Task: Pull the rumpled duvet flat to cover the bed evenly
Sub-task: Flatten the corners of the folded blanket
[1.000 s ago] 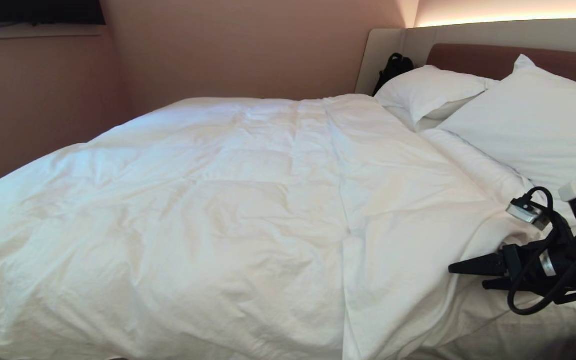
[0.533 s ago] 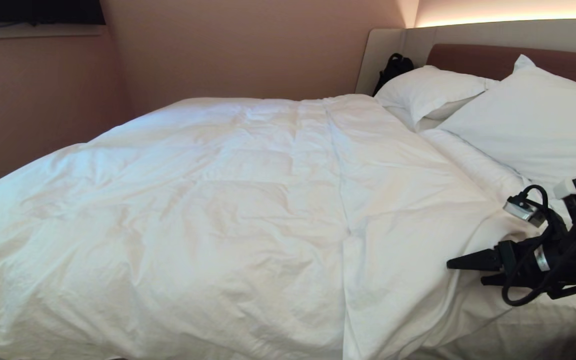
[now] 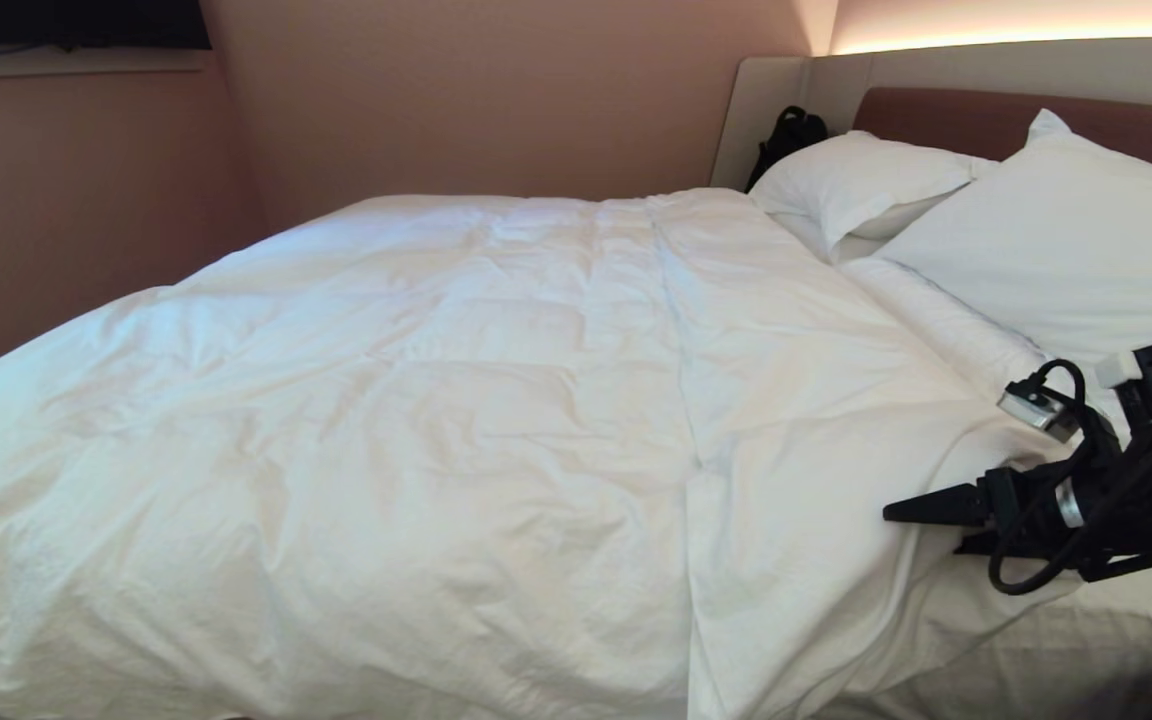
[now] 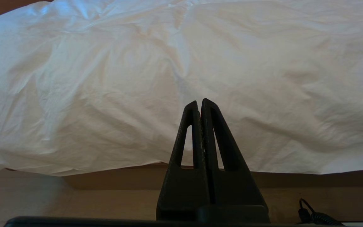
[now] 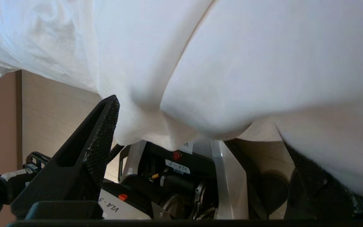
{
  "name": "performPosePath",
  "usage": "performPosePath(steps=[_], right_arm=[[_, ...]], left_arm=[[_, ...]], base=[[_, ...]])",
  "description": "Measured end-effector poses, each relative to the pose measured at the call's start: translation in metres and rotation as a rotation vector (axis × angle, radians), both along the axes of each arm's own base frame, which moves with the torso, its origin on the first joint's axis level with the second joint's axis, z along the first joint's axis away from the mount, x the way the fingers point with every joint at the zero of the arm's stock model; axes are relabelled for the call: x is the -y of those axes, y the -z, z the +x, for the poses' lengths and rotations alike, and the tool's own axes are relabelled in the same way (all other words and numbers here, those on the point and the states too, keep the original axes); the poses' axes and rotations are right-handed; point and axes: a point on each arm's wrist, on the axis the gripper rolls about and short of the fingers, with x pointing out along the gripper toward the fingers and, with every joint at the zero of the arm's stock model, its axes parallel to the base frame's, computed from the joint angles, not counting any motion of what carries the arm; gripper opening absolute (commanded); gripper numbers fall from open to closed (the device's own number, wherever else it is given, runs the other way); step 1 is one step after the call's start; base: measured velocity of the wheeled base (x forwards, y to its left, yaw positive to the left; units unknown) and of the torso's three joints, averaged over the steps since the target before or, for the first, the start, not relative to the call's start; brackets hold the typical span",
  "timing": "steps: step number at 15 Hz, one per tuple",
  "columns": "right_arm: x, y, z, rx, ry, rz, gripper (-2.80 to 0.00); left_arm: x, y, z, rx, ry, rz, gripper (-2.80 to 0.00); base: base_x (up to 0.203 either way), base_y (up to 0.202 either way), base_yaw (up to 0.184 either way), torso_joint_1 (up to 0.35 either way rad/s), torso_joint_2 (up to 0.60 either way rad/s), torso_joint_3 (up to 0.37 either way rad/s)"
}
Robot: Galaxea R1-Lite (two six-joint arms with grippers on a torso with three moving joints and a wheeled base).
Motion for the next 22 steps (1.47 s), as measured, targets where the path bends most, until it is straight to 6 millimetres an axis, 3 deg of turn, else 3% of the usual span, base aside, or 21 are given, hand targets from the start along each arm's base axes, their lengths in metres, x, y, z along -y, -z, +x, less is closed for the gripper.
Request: performPosePath(steps=[2, 3, 4, 8, 15, 19, 20, 22], right_arm=[[-0.003, -0.007, -0.007, 0.016, -0.011, 0.001, 0.0], [-0.005, -0.011, -0.012, 0.024, -0.022, 0.006, -1.67], [-0.008, -0.015, -0.017, 0.032, -0.038, 0.013, -2.8], [-0.013, -0.019, -0.022, 0.035, -0.067, 0.024, -2.8], [-0.014, -0.003, -0.007, -0.023, -0.075, 0.025, -2.8], [-0.014, -0.008, -0.019, -0.013, -0.069, 0.023, -2.8], [-0.014, -0.01, -0.026, -0.009, -0.066, 0.021, 0.0], [-0.013, -0.012, -0.035, -0.004, -0.06, 0.018, 0.0]], left_arm=[[0.0, 0.0, 0.0, 0.0, 0.0, 0.0, -2.8], [0.0, 0.0, 0.0, 0.0, 0.0, 0.0, -2.8], [0.0, 0.0, 0.0, 0.0, 0.0, 0.0, -2.8], [0.0, 0.0, 0.0, 0.0, 0.0, 0.0, -2.8], [0.0, 0.0, 0.0, 0.0, 0.0, 0.0, -2.8], [0.0, 0.0, 0.0, 0.0, 0.0, 0.0, -2.8], [0.0, 0.0, 0.0, 0.0, 0.0, 0.0, -2.8], [0.0, 0.0, 0.0, 0.0, 0.0, 0.0, -2.8]], base=[[0.0, 0.0, 0.0, 0.0, 0.0, 0.0], [0.0, 0.0, 0.0, 0.0, 0.0, 0.0], [0.0, 0.0, 0.0, 0.0, 0.0, 0.0], [0.0, 0.0, 0.0, 0.0, 0.0, 0.0], [0.0, 0.0, 0.0, 0.0, 0.0, 0.0], [0.0, 0.0, 0.0, 0.0, 0.0, 0.0], [0.0, 0.0, 0.0, 0.0, 0.0, 0.0], [0.0, 0.0, 0.0, 0.0, 0.0, 0.0]])
